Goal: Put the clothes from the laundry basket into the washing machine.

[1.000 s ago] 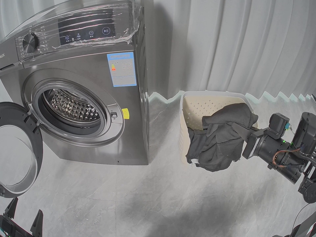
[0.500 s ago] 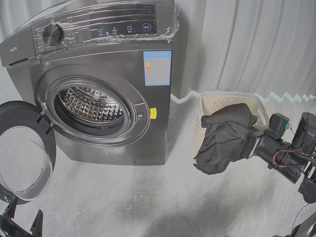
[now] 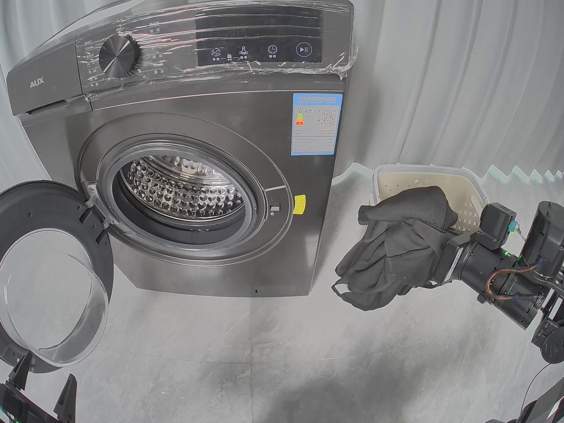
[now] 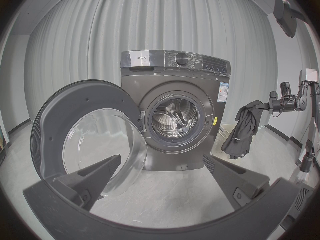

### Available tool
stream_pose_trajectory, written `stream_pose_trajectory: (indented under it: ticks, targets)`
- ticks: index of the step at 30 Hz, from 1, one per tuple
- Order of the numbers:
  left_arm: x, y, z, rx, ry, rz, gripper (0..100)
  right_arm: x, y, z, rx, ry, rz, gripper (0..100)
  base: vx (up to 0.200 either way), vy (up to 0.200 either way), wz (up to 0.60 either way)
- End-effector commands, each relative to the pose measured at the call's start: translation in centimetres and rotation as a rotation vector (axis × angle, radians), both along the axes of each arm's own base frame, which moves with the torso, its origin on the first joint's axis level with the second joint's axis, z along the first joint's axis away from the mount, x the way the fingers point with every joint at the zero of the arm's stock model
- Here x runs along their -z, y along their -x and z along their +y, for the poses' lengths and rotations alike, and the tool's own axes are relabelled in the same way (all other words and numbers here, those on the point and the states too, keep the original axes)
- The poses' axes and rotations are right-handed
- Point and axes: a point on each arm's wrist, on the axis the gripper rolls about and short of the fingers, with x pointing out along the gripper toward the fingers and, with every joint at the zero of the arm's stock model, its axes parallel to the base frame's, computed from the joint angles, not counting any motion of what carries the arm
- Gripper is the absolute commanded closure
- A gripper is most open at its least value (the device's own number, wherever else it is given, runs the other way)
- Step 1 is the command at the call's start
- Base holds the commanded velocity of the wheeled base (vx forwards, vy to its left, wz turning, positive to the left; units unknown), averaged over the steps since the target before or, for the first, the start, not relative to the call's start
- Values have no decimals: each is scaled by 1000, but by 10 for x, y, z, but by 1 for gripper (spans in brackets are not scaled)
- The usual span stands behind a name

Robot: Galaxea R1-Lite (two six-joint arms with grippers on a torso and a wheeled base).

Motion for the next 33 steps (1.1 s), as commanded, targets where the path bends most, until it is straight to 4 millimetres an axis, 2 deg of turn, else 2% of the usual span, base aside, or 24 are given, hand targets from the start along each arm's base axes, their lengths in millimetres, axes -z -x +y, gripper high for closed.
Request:
stream_pose_trajectory:
  ticks: [1, 7, 31, 33]
  targets:
    - [4, 0, 0, 0, 1, -2, 0, 0, 0, 0, -2, 0, 0, 100, 0, 0, 0]
    - [4, 0, 0, -2, 1, -3, 0, 1, 0, 0, -2, 1, 5, 100, 0, 0, 0]
    - [4, 0, 0, -2, 2, -3, 0, 3, -1, 1, -2, 5, 13, 100, 0, 200, 0]
    - [4, 0, 0, -2, 1, -2, 0, 3, -1, 1, -2, 5, 13, 100, 0, 0, 0]
